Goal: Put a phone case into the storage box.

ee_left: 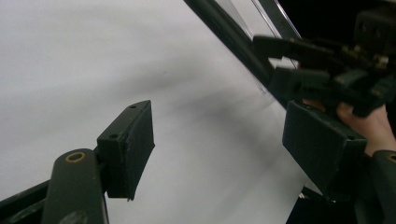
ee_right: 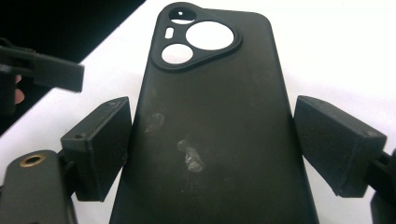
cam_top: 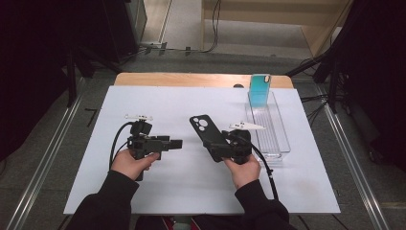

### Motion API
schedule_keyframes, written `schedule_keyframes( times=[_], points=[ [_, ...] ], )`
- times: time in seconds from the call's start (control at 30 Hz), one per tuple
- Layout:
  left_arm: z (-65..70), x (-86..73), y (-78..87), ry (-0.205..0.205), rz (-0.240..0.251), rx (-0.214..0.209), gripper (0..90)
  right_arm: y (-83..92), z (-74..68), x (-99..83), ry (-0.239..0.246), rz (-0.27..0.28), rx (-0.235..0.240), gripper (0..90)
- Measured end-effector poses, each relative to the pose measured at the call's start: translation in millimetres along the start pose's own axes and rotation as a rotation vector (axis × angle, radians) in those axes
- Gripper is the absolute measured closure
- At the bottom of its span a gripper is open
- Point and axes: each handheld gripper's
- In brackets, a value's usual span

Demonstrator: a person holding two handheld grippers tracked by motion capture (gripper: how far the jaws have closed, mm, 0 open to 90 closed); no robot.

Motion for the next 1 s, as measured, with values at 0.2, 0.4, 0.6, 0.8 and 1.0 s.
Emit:
schedule_keyframes(
  times=[0.2,0.4,0.6,0.8,1.0],
  points=[
    [6.4,10.0,-3.5,0.002,0.006,-0.005,25.1,-2.2,-5.3,-7.6,-0.044,0.029,0.001,12.4],
    [10.3,21.0,-10.5,0.018,0.012,0.012,25.4,-9.2,-10.9,-13.3,-0.089,0.056,0.015,12.4],
    [12.6,29.0,-14.6,0.059,0.015,0.006,25.4,-12.9,-15.4,-20.1,-0.137,0.089,0.04,12.4],
    [11.9,35.4,-18.6,0.106,0.027,0.033,27.0,-13.3,-19.9,-24.6,-0.169,0.124,0.06,12.4],
    [9.9,40.1,-24.9,0.178,0.025,0.034,33.6,-13.8,-25.0,-25.9,-0.164,0.152,0.067,12.4]
  ],
)
Point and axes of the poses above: each handheld gripper's, and its own axes: y roughly backward along the jaws, x roughly out of its top, z roughly to its right, and after that the axes turned 13 degrees about y, right-handed
